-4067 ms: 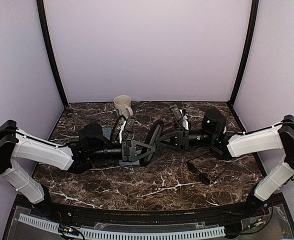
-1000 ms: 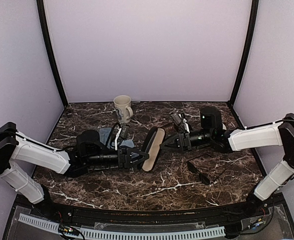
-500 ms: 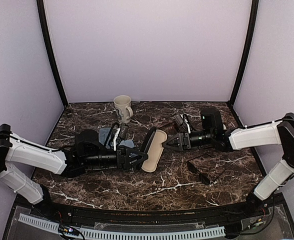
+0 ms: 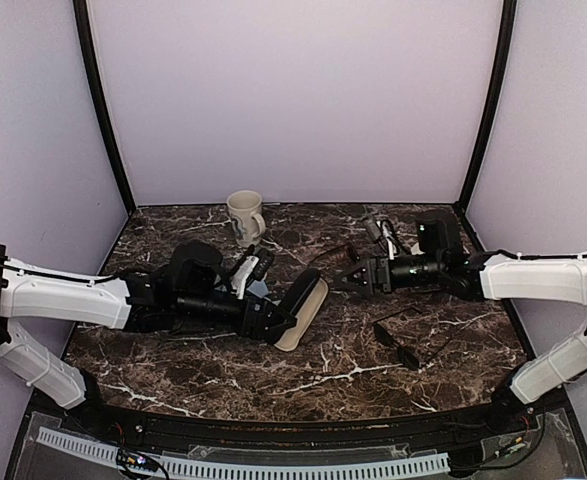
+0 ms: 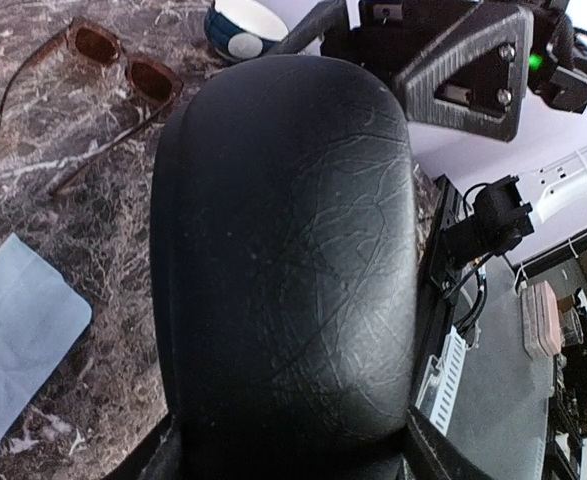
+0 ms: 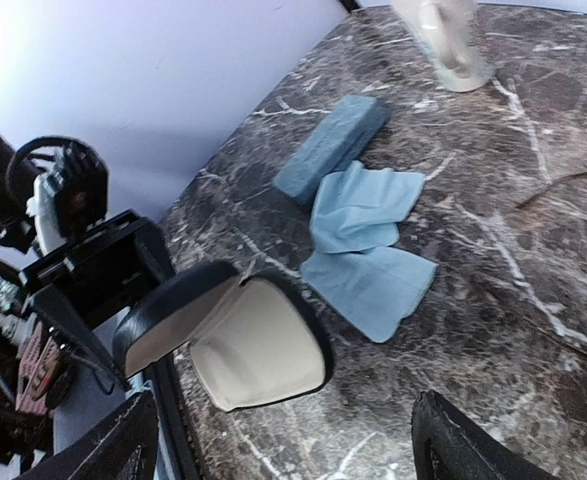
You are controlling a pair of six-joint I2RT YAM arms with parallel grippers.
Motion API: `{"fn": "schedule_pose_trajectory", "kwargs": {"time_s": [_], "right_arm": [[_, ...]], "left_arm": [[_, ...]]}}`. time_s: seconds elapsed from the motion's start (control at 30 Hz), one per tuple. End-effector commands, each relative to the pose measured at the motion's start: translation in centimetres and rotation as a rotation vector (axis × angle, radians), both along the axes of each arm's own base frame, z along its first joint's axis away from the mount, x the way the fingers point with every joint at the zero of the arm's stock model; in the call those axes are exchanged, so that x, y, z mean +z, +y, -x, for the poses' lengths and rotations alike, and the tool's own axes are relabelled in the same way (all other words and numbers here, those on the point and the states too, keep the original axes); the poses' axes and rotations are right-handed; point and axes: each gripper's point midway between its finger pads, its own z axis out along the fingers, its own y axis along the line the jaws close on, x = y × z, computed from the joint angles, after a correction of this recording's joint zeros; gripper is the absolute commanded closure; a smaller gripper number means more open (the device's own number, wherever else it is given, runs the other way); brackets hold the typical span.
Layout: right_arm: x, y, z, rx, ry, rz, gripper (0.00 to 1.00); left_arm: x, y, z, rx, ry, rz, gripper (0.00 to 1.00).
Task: Organize the sunglasses
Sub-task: Place the opened sunglasses case at the center of the board.
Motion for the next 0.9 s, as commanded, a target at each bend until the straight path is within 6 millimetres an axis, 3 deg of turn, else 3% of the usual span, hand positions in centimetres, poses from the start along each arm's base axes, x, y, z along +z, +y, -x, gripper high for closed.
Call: {"fn": "schedule_pose_trajectory", "kwargs": {"time_s": [0.0, 0.13, 0.37, 0.63, 0.87], "right_arm": [[-2.9, -3.5, -2.6, -0.211, 0.002, 0.212, 0.12], [-4.3, -5.2, -3.1, -0.280, 0.013, 0.314, 0.13], [-6.2, -7.4, -3.4, -0.359, 0.021, 0.431, 0.13], [-7.2, -6.5, -3.3, -0.330, 0.038, 0.404, 0.15], [-7.6, -5.2, -3.3, -0.297, 0.041, 0.391, 0.16]], "left_arm": [[-2.7, 0.8, 1.5, -0.113, 0.117, -0.119, 1.00], [-4.9, 1.2, 2.1, -0.187, 0.272, -0.143, 1.00], [-6.2, 2.4, 3.6, -0.266, 0.393, -0.127, 0.95], [-7.3, 3.0, 5.8, -0.326, 0.491, -0.093, 0.93], [-8.2, 2.1, 5.6, -0.358, 0.529, -0.061, 0.88]]}}
